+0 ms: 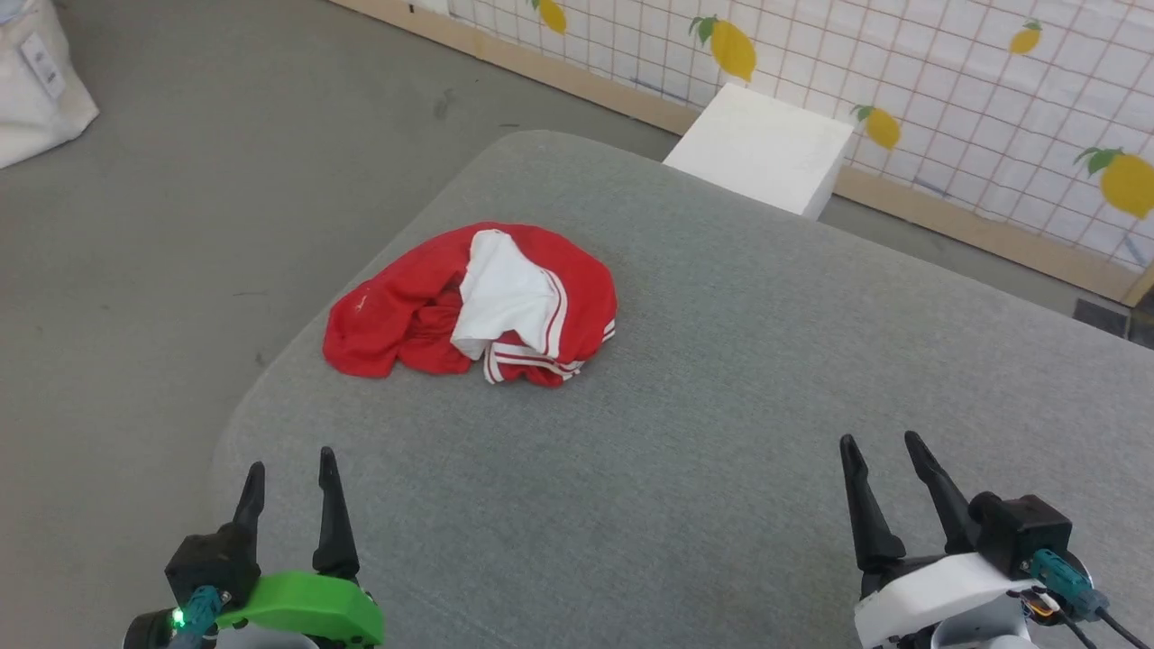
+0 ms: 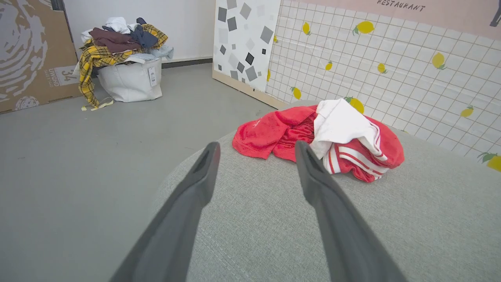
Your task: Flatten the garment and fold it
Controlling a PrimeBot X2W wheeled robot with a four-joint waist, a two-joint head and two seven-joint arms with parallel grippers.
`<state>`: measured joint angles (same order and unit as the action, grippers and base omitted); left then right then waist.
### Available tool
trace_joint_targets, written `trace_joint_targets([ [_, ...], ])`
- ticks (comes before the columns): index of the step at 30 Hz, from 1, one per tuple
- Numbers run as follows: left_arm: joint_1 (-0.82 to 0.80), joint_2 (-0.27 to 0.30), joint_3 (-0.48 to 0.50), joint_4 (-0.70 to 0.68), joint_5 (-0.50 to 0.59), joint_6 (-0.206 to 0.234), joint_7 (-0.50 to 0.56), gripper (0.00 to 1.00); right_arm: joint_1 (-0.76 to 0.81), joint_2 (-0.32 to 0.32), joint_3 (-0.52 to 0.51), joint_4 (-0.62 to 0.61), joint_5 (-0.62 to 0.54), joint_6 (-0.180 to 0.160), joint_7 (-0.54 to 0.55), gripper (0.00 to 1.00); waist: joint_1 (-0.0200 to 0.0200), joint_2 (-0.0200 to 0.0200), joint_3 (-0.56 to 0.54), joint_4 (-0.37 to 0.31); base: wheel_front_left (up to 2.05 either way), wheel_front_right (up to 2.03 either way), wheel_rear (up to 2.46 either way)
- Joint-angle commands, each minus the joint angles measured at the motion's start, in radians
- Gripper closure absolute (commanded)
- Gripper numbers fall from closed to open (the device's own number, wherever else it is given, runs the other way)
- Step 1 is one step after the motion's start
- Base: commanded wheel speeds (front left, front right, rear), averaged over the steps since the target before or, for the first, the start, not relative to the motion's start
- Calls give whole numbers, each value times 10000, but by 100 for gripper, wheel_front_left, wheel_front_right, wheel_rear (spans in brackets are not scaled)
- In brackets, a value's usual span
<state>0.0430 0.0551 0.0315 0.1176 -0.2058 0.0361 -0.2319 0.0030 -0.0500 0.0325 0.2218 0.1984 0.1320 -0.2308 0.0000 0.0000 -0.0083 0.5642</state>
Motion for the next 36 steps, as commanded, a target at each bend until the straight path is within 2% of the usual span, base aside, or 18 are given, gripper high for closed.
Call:
trace_joint_targets([
  [1, 184, -46, 19, 42, -75, 48, -135, 0, 88, -3, 18, 80, 110, -12, -146, 0, 0, 0, 36, 129, 0, 0, 0],
  [9, 213, -49, 30, 165, -255, 82, -299, 0, 59, -3, 9, 246, 199, -13, -310, 0, 0, 0, 75, 492, 0, 0, 0],
  [19, 122, -49, 12, 215, -341, 56, -299, 0, -12, -3, -31, 229, 107, -13, -310, 0, 0, 0, 201, 406, 0, 0, 0],
  [22, -84, -48, -87, 352, -439, -113, -299, 0, -17, -3, -49, 194, 79, -13, -310, 0, 0, 0, 279, 383, 0, 0, 0],
  [26, -1279, 85, -223, 939, -582, -548, -232, 0, -125, -3, -81, 166, -76, -13, -310, 0, 0, 0, 542, 292, 0, 0, 0],
  [30, -3358, 386, -244, 1877, -912, -967, 238, 0, -366, -3, -176, 87, -384, -13, -184, 0, 0, 0, 1003, -34, 0, 0, 0],
  [36, -6624, 851, -279, 4398, -1857, -1409, 2406, 0, -561, -3, -409, -384, -954, -13, 350, 0, 0, 0, 1906, -851, 0, 0, 0],
])
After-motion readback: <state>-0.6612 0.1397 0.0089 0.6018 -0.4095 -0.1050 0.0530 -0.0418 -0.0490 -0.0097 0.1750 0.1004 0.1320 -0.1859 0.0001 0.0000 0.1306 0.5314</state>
